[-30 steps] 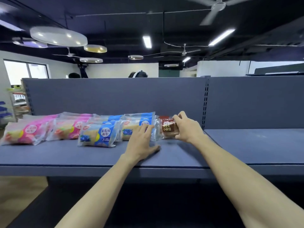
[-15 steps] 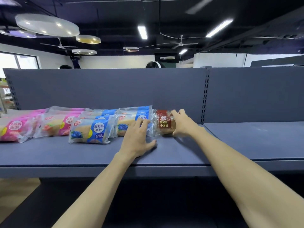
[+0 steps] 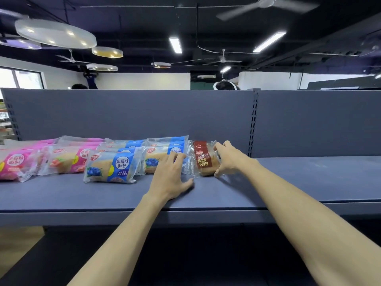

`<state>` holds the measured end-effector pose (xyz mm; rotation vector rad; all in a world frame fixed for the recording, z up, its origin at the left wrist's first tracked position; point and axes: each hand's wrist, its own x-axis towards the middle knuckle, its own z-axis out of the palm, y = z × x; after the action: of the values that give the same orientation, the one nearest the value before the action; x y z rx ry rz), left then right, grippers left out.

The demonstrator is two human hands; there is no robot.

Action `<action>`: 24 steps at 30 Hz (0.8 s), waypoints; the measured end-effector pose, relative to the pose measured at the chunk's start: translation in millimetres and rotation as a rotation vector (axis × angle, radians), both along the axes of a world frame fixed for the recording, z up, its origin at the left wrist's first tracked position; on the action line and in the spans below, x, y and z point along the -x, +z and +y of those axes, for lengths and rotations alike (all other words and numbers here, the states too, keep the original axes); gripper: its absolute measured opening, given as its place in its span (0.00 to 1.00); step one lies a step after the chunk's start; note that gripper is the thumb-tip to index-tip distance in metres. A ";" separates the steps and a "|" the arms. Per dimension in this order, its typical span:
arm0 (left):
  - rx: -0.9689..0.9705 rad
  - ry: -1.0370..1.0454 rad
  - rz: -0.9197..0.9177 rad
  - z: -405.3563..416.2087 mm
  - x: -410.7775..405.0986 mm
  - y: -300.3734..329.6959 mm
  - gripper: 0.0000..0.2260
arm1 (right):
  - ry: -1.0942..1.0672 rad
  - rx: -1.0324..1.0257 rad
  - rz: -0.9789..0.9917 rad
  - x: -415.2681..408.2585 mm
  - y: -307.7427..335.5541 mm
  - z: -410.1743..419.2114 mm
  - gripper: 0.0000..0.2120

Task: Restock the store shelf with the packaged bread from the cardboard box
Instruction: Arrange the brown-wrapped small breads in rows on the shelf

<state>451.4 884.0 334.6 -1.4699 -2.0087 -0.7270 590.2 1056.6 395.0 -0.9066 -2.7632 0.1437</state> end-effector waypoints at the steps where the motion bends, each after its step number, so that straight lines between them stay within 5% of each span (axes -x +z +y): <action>1: 0.003 0.002 0.000 -0.3 -0.6 0.3 0.29 | 0.006 -0.015 -0.001 -0.8 1.0 -0.8 0.40; 9: 0.007 0.008 -0.004 -0.7 -0.9 -0.3 0.29 | 0.151 -0.153 0.064 7.7 -2.2 -8.7 0.34; 24: -0.004 0.014 0.003 0.0 -1.9 1.2 0.29 | 0.111 -0.187 0.206 26.4 -24.8 -16.1 0.24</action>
<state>453.3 884.0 335.8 -1.4532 -2.0120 -0.7218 563.8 1040.5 370.3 -0.6529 -2.5834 -0.0040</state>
